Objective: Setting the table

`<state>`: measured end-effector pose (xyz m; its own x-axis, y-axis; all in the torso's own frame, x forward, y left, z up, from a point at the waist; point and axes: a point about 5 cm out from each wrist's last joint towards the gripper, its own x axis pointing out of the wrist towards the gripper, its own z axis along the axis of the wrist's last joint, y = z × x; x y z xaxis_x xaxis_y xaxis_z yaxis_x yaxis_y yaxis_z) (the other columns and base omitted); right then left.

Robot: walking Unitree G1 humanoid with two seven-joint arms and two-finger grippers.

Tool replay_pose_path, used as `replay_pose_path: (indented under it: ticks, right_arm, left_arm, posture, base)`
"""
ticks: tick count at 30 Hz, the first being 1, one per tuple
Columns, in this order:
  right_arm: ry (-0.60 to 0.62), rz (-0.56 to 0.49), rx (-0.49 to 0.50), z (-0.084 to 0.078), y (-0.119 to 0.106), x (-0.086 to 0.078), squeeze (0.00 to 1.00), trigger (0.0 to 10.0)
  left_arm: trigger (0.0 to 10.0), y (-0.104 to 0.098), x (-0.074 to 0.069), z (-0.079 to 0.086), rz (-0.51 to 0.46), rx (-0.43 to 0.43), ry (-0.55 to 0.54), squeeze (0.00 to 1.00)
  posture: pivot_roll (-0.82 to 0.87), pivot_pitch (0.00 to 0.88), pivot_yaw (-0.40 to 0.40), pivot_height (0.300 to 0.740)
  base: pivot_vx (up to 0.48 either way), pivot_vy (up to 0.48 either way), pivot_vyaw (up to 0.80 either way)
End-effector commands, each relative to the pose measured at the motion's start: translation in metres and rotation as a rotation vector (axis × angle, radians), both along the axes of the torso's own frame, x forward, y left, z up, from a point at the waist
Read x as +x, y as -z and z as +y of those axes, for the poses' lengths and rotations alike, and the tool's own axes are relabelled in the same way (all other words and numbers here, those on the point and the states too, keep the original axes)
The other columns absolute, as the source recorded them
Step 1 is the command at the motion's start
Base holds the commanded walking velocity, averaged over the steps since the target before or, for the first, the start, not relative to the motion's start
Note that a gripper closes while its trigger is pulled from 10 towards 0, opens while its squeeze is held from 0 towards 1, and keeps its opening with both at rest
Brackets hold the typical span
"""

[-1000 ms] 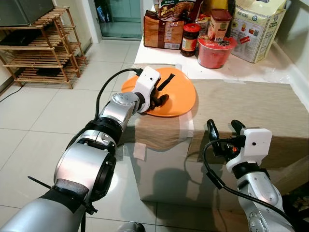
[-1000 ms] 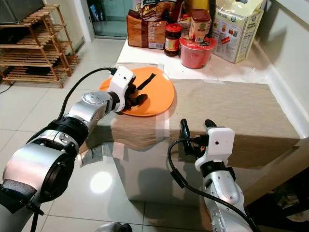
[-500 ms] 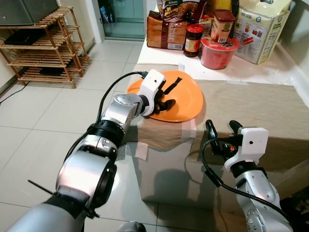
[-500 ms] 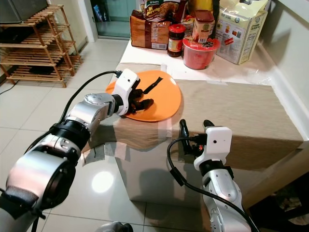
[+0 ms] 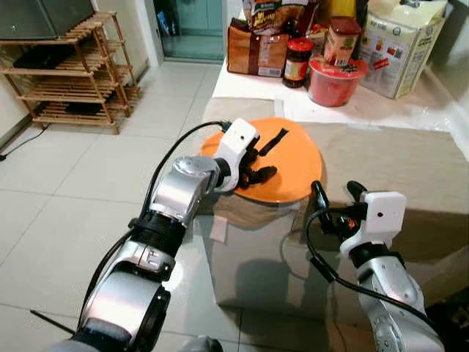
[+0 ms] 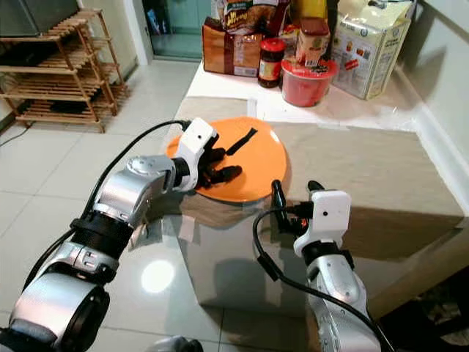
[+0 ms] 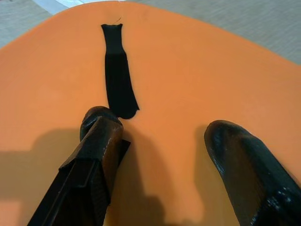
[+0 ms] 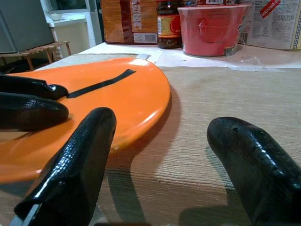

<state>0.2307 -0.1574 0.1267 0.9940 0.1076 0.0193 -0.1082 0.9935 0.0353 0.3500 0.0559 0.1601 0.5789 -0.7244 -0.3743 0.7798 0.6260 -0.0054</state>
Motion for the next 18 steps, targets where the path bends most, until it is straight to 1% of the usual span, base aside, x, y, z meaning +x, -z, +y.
replay_pose_path:
  ticks: [1,2,3,6,7,9,10,13,16,18]
  right_arm:
    - [0.009,0.007,-0.002,-0.001,0.002,0.000,0.00,10.0]
    - [0.009,0.007,-0.002,-0.001,0.002,0.000,0.00,10.0]
    - [0.013,0.002,-0.001,-0.001,0.001,0.001,0.00,10.0]
    - [0.014,-0.001,-0.001,0.000,0.001,0.001,0.00,10.0]
    - [0.014,-0.002,-0.002,0.000,0.001,0.001,0.00,10.0]
    - [0.012,-0.003,-0.004,0.000,0.000,0.002,0.00,10.0]
    - [0.012,-0.004,-0.004,0.000,0.000,0.002,0.00,10.0]
    - [0.014,-0.007,-0.005,0.000,0.000,0.002,0.00,10.0]
    - [0.015,-0.012,-0.006,0.000,-0.001,0.002,0.00,10.0]
    - [0.018,-0.022,-0.003,0.000,-0.003,0.002,0.00,10.0]
  left_arm:
    - [10.0,0.011,-0.004,-0.001,0.032,0.020,-0.007,0.00]
    - [10.0,0.011,-0.004,-0.001,0.032,0.020,-0.007,0.00]
    - [10.0,0.001,0.003,0.000,-0.055,-0.018,-0.050,0.00]
    - [10.0,-0.015,0.011,0.001,-0.164,-0.073,-0.097,0.00]
    - [10.0,-0.025,0.016,0.003,-0.222,-0.109,-0.146,0.00]
    - [10.0,-0.032,0.019,0.004,-0.258,-0.125,-0.154,0.00]
    - [10.0,-0.037,0.019,0.004,-0.278,-0.148,-0.167,0.00]
    - [10.0,-0.047,0.019,0.005,-0.313,-0.179,-0.163,0.00]
    - [10.0,-0.049,0.018,0.007,-0.333,-0.183,-0.159,0.00]
    - [10.0,-0.047,0.019,0.013,-0.323,-0.162,-0.180,0.00]
  posture:
    - [0.06,0.000,0.064,0.740]
    - [0.06,0.000,0.064,0.740]
    - [0.05,0.000,0.063,0.740]
    - [0.06,0.000,0.062,0.740]
    - [0.05,0.000,0.062,0.740]
    - [0.05,0.000,0.063,0.740]
    - [0.05,0.000,0.064,0.740]
    - [0.05,0.000,0.065,0.740]
    - [0.05,0.000,0.069,0.740]
    - [0.05,0.000,0.069,0.740]
  base:
    - [0.000,0.000,0.00]
    - [0.000,0.000,0.00]
    - [0.000,0.000,0.00]
    - [0.000,0.000,0.00]
    - [0.000,0.000,0.00]
    - [0.000,0.000,0.00]
    - [0.000,0.000,0.00]
    - [0.000,0.000,0.00]
    - [0.000,0.000,0.00]
    - [0.000,0.000,0.00]
